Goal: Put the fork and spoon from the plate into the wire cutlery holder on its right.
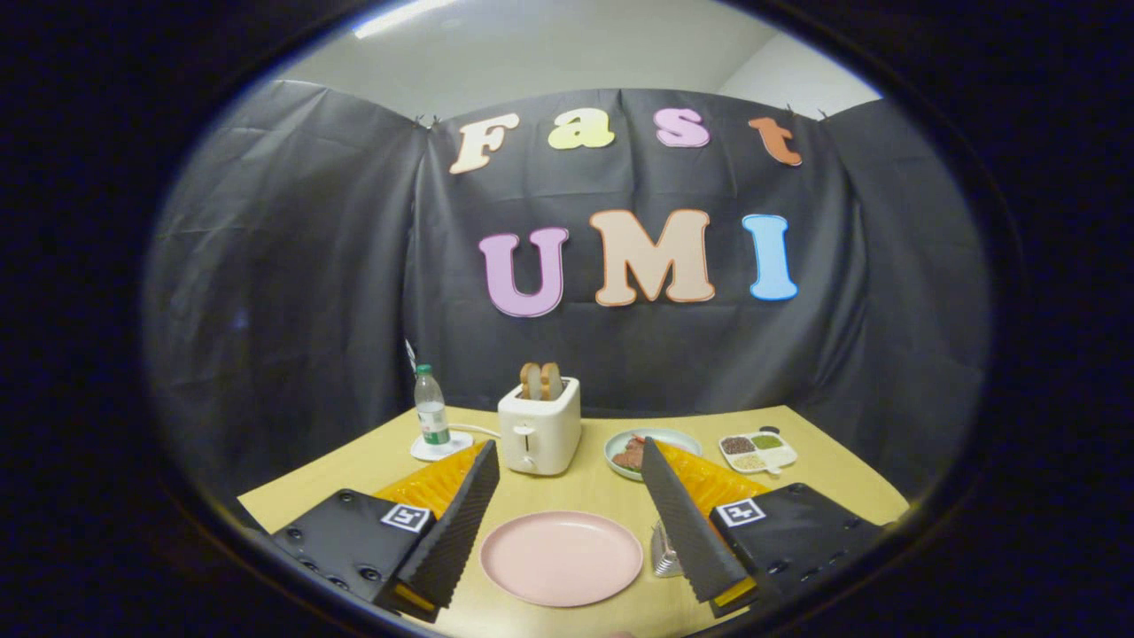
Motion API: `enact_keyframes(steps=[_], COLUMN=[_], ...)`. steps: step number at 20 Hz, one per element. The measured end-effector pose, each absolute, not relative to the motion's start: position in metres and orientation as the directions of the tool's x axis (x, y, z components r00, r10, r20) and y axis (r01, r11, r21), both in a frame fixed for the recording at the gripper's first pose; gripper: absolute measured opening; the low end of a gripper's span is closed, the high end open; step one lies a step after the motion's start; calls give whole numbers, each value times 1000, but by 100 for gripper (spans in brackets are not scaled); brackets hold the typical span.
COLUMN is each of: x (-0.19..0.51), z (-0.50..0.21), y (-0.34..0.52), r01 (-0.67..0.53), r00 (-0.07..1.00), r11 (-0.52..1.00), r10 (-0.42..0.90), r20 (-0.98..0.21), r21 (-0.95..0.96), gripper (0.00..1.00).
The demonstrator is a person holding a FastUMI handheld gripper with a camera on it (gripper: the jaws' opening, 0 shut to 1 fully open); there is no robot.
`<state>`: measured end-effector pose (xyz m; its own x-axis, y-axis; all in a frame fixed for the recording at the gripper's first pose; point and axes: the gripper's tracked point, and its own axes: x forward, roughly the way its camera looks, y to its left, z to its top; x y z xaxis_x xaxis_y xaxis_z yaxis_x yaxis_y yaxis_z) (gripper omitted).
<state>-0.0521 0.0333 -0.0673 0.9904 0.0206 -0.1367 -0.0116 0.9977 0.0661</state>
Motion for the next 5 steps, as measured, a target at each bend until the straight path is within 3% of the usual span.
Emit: enact_keyframes(steps=[5], x=[-52], z=[-65], y=[38], r01=[-11], r00=[993], r11=[998], r10=[17], r20=[-116], r21=[54], gripper=[100])
